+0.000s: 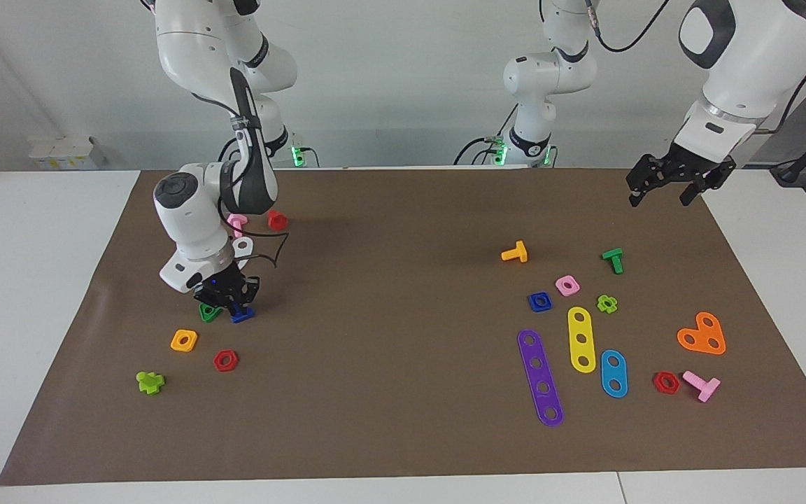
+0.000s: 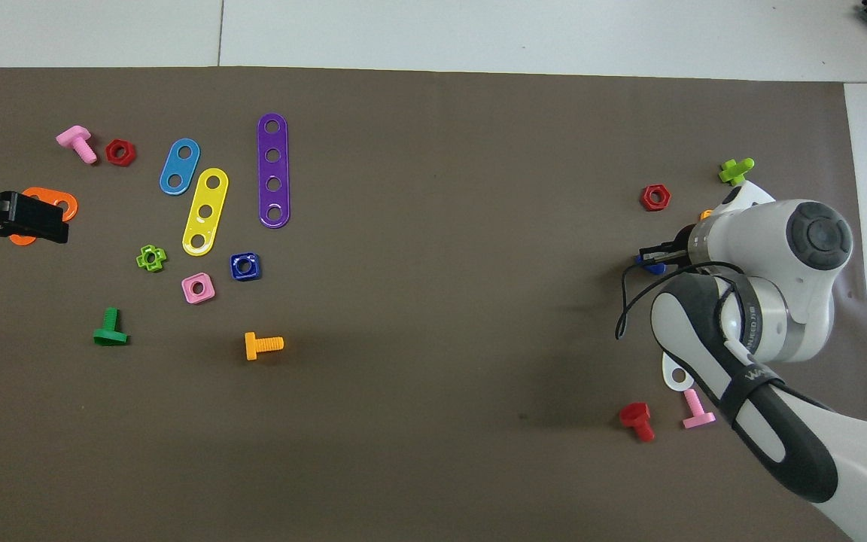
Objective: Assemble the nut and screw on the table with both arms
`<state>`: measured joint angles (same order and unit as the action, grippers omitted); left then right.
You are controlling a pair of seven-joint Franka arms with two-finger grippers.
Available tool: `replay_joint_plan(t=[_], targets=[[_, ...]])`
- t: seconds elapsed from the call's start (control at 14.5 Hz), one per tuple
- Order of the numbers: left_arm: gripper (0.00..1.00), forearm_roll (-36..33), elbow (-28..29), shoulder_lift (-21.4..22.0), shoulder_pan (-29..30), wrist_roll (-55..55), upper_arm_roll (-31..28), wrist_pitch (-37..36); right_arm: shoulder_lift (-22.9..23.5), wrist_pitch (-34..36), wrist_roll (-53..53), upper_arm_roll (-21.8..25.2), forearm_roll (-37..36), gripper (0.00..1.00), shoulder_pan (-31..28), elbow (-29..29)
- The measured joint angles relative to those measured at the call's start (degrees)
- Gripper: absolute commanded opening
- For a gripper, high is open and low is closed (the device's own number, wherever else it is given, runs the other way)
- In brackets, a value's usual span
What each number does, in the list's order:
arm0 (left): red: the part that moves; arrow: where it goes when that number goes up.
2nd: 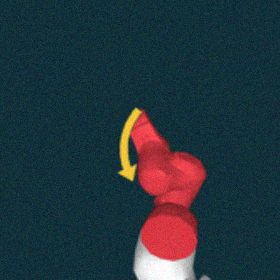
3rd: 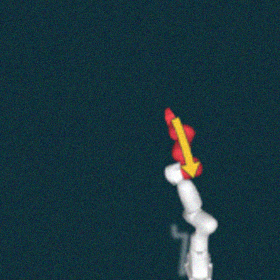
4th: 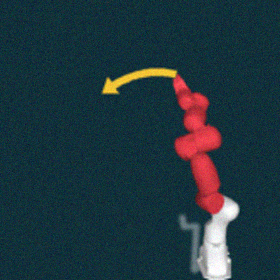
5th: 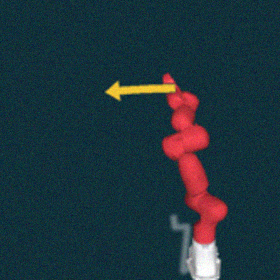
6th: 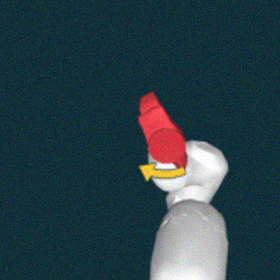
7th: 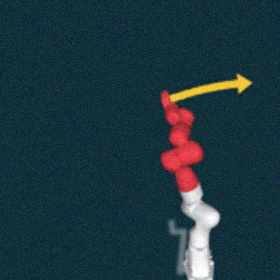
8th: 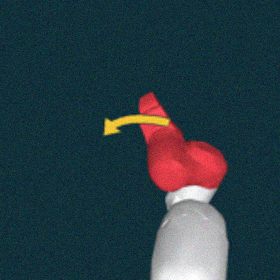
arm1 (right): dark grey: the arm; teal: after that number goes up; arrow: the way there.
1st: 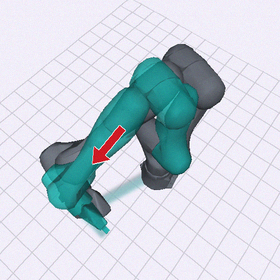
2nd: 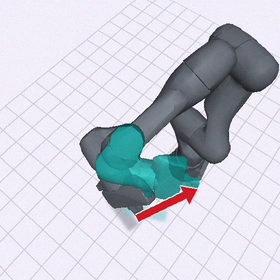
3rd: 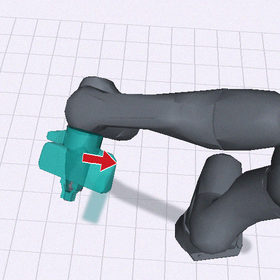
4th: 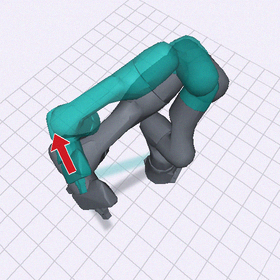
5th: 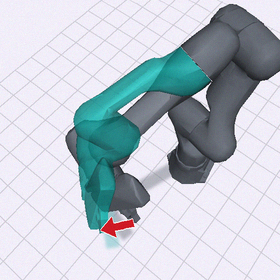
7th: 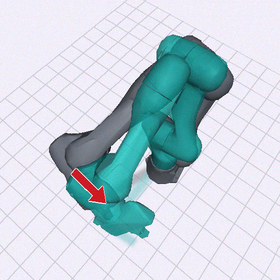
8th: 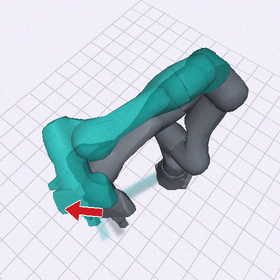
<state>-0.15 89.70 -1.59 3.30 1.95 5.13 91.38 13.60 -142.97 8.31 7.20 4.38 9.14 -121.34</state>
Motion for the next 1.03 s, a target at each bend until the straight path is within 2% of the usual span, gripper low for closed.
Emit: replay_joint_plan(t=[0.21,0.48,0.62,0.83,1.03], targets=[[1.0,0.0,0.0,0.0,0.0,0.0,0.0,0.0,-1.1,6.16,-7.04,-0.17,0.12,0.0,1.96,6.52],[1.0,0.0,0.0,0.0,0.0,0.0,0.0,0.0,-0.19,16.85,-20.04,-0.49,0.15,0.0,8.1,21.21],[1.0,0.0,0.0,0.0,0.0,0.0,0.0,0.0,2.91,20.65,-25.15,-0.7,0.15,0.0,11.48,28.22],[1.0,0.0,0.0,0.01,0.0,0.0,0.04,0.0,10.66,23.2,-34.07,-0.76,0.1,0.0,16.99,38.12],[1.0,0.0,0.01,0.02,0.06,0.0,-0.02,0.0,17.59,22.38,-39.19,-0.69,-0.27,0.0,20.6,43.73]])
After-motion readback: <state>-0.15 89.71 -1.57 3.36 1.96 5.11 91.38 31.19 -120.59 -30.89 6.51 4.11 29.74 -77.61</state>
